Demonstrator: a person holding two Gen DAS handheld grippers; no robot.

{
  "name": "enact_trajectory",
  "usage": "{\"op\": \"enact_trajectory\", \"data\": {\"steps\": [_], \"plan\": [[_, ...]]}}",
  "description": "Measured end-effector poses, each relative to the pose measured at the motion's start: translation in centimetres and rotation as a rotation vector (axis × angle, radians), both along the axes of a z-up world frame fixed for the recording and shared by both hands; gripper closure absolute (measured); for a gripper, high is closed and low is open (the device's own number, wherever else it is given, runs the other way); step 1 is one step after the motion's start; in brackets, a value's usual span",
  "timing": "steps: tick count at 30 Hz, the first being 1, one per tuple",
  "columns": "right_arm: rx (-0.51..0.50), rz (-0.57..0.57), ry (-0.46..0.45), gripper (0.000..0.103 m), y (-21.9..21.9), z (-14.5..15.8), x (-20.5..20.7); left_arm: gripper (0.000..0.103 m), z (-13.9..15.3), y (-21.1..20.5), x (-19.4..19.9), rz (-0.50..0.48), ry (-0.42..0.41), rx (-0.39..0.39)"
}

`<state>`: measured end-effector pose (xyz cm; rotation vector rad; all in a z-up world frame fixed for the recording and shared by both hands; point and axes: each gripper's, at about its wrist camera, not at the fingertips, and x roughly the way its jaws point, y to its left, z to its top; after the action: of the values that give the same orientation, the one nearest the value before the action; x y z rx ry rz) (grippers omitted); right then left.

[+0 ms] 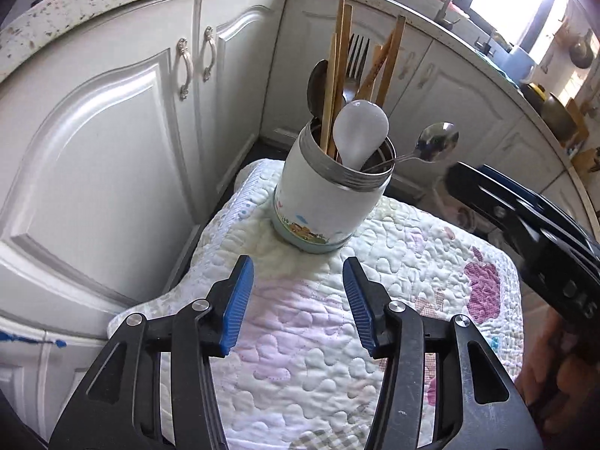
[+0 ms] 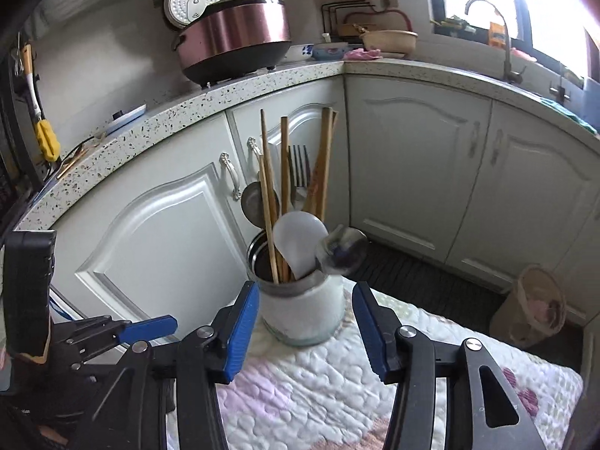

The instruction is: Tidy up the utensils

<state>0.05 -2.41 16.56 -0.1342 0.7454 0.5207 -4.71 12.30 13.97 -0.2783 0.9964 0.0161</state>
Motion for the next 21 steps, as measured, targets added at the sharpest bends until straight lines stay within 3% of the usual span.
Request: {"op": "enact_trajectory", "data": {"steps": [5,16,21], "plan": [[-0.011,-0.046,-0.016,0.044,-1.4,0.6,-1.8,0.054,0.6,-1.1,-0.8,0.014,-0.014,0.047],[0.004,-0.139,-0.011,0.04,-3.9,0.8,-4.5,0.054,2.3,-3.3,-2.3,0.038,-0.072,0.112],[0.015,-0.168,-0.003,0.04,-4.7,0.9,-4.9,0.054,2.5,-3.5,-2.8,0.06,-0.08,0.103]]}}
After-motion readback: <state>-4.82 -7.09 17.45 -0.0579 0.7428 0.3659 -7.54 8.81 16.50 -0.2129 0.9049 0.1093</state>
